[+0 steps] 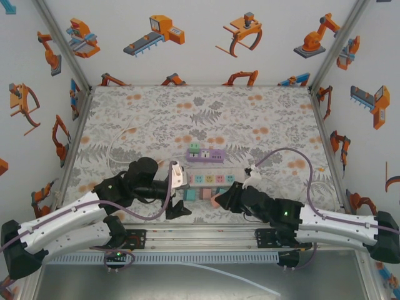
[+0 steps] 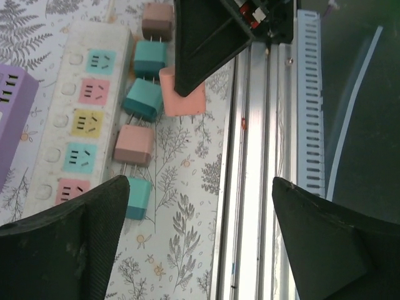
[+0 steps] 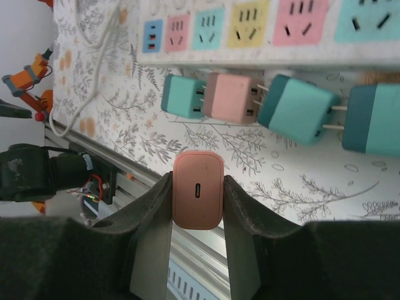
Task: Pull the plug off the socket
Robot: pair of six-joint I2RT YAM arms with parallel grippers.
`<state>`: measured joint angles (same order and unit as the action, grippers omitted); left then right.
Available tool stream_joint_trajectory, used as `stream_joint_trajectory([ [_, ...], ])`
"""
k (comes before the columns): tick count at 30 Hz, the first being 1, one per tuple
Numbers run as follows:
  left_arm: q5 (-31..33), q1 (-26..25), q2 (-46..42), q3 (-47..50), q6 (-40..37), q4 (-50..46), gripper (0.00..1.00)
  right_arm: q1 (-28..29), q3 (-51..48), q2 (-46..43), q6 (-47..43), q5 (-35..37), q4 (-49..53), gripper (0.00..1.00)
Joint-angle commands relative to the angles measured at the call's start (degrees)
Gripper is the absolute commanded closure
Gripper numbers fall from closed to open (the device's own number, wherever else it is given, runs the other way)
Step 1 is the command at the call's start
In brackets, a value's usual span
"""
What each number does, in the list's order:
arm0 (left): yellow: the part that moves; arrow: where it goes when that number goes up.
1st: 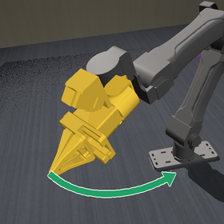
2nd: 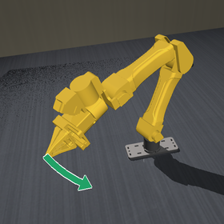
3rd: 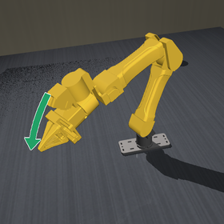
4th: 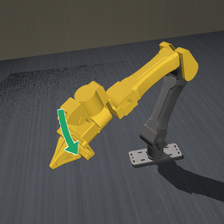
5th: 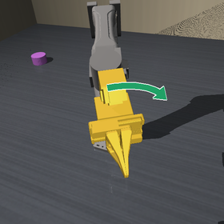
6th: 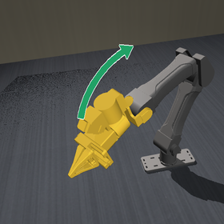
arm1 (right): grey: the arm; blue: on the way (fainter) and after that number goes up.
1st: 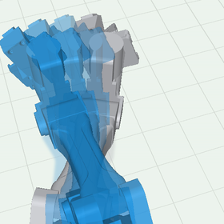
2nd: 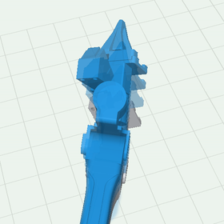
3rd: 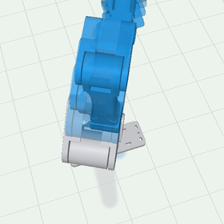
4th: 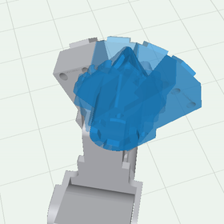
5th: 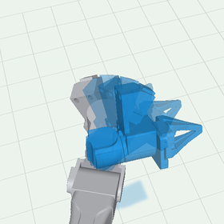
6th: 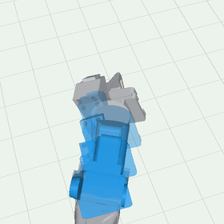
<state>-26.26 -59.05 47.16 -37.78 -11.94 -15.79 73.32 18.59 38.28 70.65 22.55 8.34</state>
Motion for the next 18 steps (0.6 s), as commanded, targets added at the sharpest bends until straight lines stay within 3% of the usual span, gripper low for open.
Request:
stream_joint_trajectory([
  [1,2.27,-0.68,-0.98,0.84,-4.12,-1.89,0.08,2.36,-1.57,0.82,8.82,9.58,-3.08,0.92],
  [7,1.72,-0.8,-1.28,1.2,-4.46,-1.65,0.0,5.18,-4.66,3.5,13.94,13.54,-5.34,0.9],
  [18,1.9,-1.08,-0.84,2.45,-4.56,-0.25,0.03,7.89,-7.19,7.77,19.56,18.14,-6.76,0.83],
])
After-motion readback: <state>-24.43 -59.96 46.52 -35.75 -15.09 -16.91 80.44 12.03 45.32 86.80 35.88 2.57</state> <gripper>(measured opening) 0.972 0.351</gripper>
